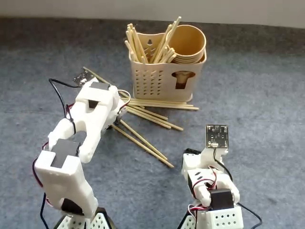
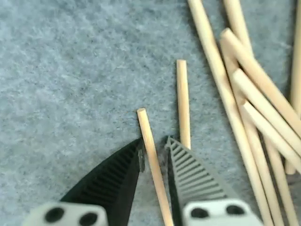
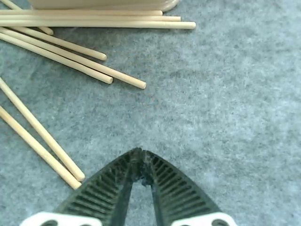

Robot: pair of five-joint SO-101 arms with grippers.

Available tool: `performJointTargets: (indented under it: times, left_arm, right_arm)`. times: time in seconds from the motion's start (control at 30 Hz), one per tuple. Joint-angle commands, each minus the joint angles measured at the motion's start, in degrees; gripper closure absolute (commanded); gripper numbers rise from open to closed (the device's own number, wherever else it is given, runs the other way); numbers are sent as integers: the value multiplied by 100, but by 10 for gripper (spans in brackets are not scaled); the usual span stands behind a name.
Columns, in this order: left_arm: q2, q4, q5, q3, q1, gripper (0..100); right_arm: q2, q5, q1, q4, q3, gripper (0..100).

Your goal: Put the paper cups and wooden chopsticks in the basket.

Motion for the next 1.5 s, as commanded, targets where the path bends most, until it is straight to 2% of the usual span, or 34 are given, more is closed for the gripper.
performJointTargets:
  times: [0.0, 0.1, 0.33, 0.43, 0.6, 0.93, 1.47]
  left_arm:
    - [-13, -193, -53, 171, 66, 955]
    - [-22, -185, -53, 180, 66, 998]
    - [-92, -176, -62, 163, 57, 994]
    - [-136, 88, -141, 40, 31, 994]
    - [-752, 589, -466, -13, 31, 995]
    - [-2220, 536, -721, 453, 57, 995]
    - [-3978, -703, -1881, 453, 66, 995]
  right_arm:
    - [-66, -18, -22, 22, 848, 994]
    - [-66, -18, -22, 22, 848, 994]
    - [-66, -18, -22, 22, 848, 994]
    - [-66, -18, -22, 22, 848, 994]
    - [-66, -18, -22, 22, 848, 994]
    - [-66, -18, -22, 22, 848, 994]
    - [-66, -18, -22, 22, 848, 994]
